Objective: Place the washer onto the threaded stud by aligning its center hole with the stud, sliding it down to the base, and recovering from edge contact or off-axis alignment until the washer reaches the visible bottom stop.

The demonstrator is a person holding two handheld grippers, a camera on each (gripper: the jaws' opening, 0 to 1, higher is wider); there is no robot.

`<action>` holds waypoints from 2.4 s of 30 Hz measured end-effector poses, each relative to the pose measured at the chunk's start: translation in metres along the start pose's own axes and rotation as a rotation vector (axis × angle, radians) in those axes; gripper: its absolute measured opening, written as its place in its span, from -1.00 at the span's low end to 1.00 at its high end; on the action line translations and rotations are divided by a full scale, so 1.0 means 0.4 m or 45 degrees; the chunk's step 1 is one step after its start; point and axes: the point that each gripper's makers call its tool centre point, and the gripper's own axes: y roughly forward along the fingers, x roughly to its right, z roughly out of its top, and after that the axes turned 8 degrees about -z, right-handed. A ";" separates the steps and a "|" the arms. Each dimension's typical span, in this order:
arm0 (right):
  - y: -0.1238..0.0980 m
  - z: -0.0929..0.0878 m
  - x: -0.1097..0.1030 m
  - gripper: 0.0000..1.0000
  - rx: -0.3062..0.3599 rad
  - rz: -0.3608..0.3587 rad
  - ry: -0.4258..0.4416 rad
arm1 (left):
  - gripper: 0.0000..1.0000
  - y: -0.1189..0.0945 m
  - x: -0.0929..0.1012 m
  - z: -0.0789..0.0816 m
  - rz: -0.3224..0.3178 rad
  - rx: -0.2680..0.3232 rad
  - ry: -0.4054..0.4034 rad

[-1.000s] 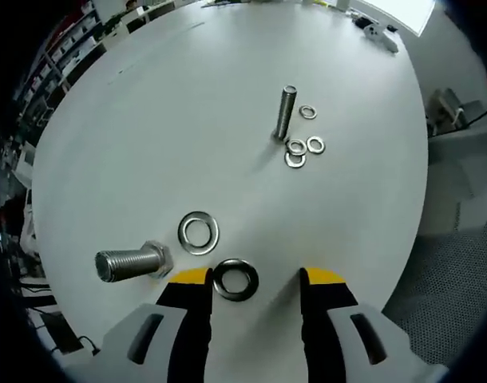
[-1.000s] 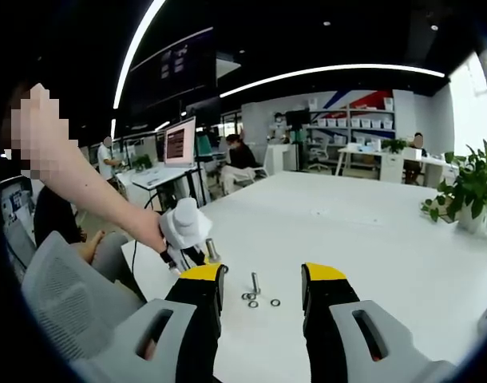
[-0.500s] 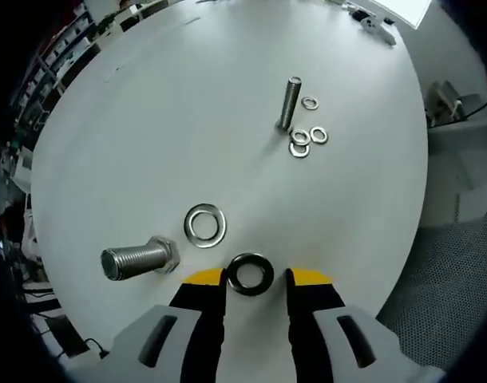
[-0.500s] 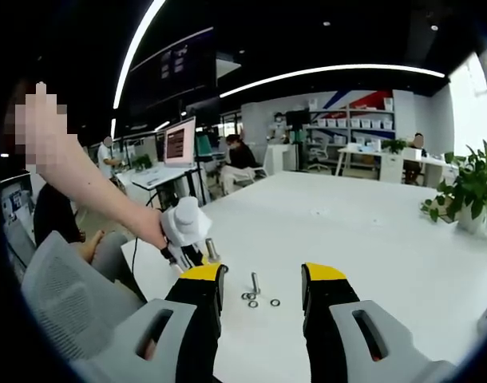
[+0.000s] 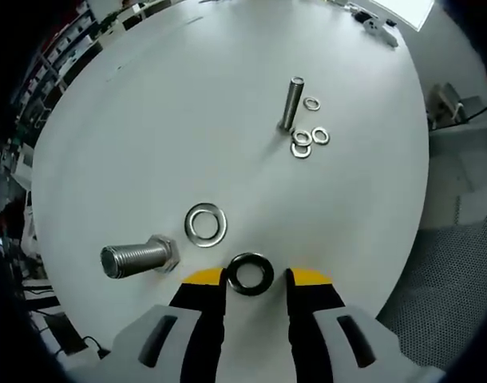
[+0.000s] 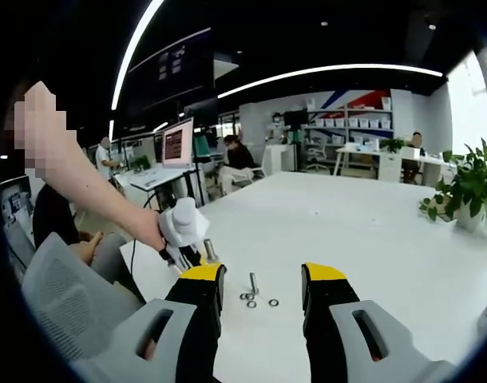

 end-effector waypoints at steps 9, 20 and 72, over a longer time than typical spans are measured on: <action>-0.001 -0.001 0.001 -0.18 -0.001 -0.002 0.004 | -0.44 0.000 -0.002 0.000 -0.005 0.005 0.001; 0.001 -0.003 0.000 -0.18 -0.005 0.000 0.003 | -0.42 0.001 0.000 -0.003 -0.024 -0.030 0.085; 0.004 -0.010 0.000 -0.18 -0.021 0.005 0.014 | -0.62 0.000 -0.007 -0.004 0.004 -0.037 0.115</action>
